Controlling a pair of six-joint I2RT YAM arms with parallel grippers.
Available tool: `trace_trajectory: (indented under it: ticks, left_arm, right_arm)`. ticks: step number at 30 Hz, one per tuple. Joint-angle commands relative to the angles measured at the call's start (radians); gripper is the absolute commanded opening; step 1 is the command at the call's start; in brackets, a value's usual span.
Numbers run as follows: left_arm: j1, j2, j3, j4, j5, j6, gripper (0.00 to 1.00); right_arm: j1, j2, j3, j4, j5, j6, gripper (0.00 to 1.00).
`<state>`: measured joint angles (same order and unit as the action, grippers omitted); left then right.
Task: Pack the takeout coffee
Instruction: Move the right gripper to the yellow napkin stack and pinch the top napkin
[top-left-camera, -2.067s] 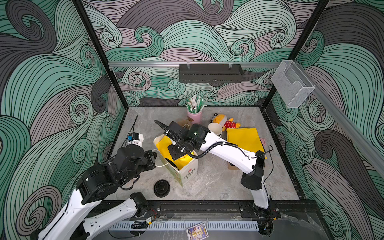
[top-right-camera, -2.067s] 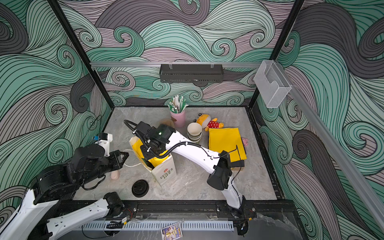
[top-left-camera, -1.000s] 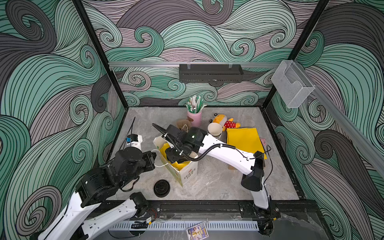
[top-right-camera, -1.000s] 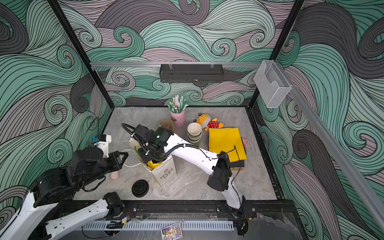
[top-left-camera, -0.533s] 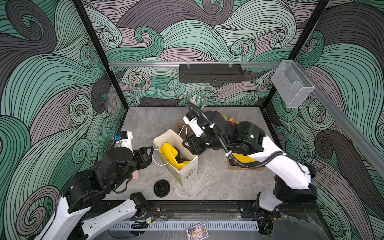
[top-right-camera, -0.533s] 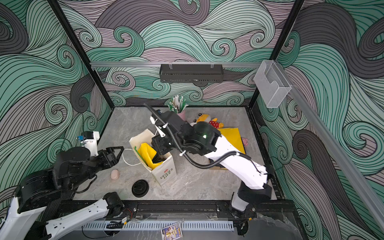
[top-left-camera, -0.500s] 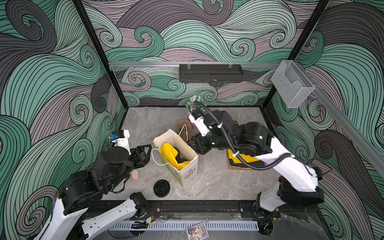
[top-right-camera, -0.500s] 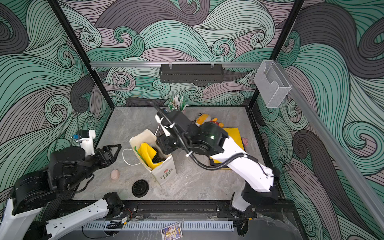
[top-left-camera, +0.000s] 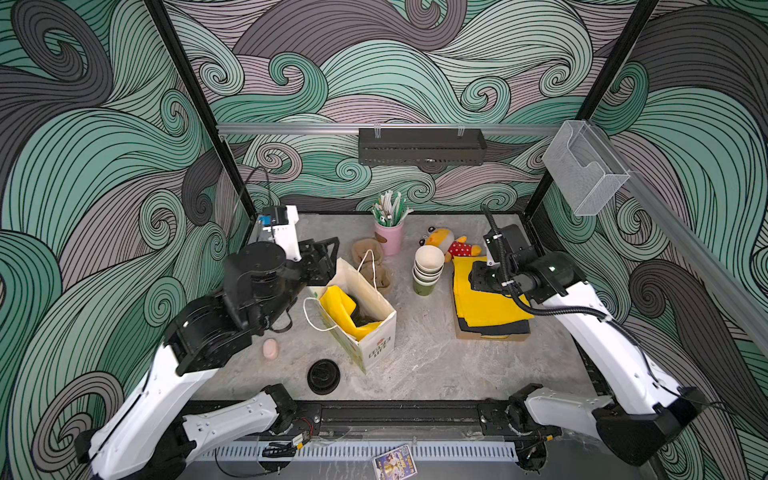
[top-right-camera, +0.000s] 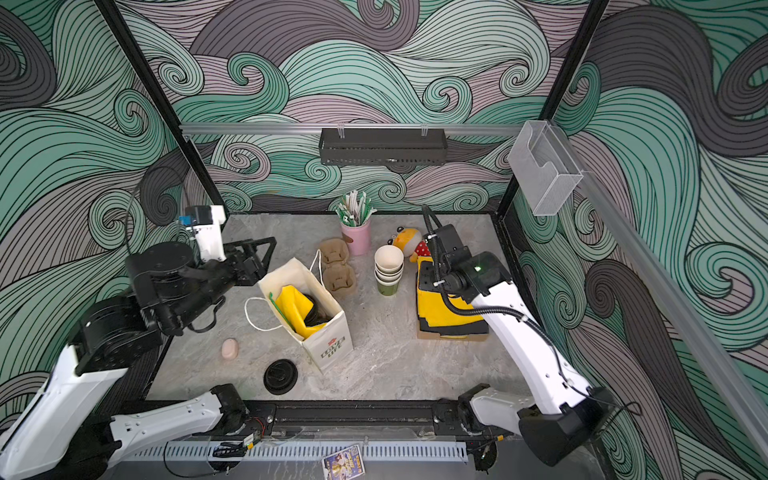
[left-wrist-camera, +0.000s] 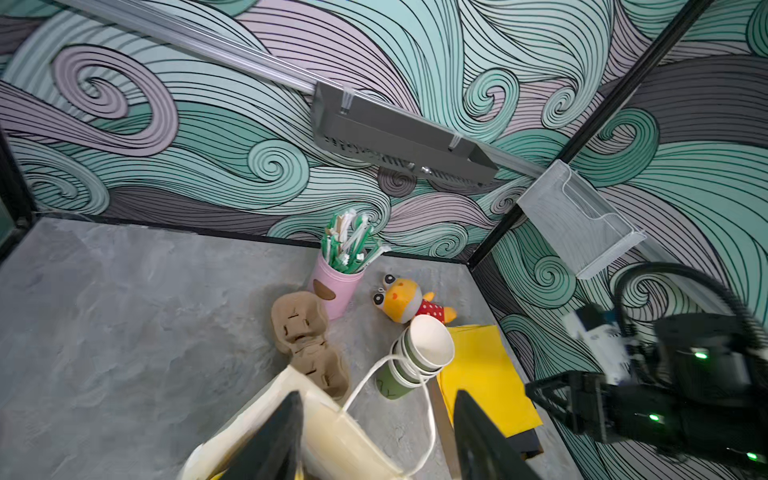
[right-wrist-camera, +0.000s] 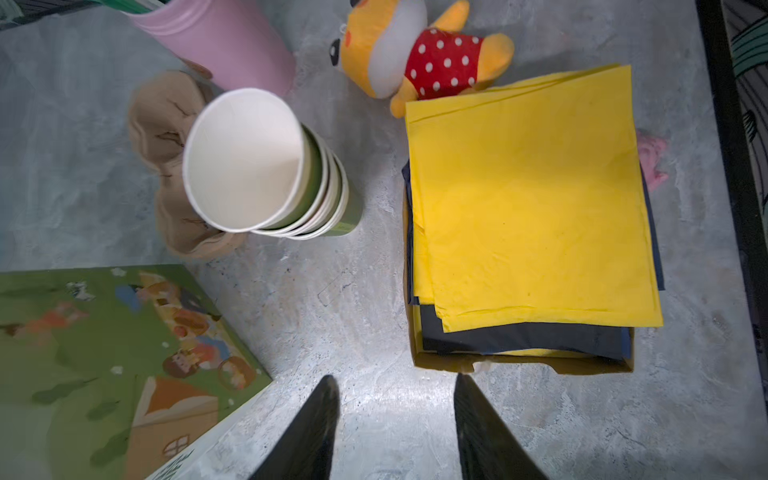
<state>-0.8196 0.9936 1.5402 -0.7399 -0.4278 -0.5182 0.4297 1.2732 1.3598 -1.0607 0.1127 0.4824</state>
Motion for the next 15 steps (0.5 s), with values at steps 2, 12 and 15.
trace_trajectory:
  ticks: [2, 12, 15]
  left_arm:
    - [0.002, 0.072, 0.01, 0.185, 0.052, 0.044, 0.6]
    - [0.005, 0.172, 0.011, 0.283, -0.032, 0.076, 0.59]
    - [0.007, 0.183, 0.011, 0.287, -0.054, 0.088, 0.59]
  right_arm:
    - [-0.083, 0.084, -0.05, 0.172, -0.111, -0.1, 0.47]
    - [-0.133, 0.432, 0.065, 0.234, -0.032, -0.309, 0.44]
    - [-0.132, 0.501, 0.105, 0.238, 0.001, -0.342, 0.44]
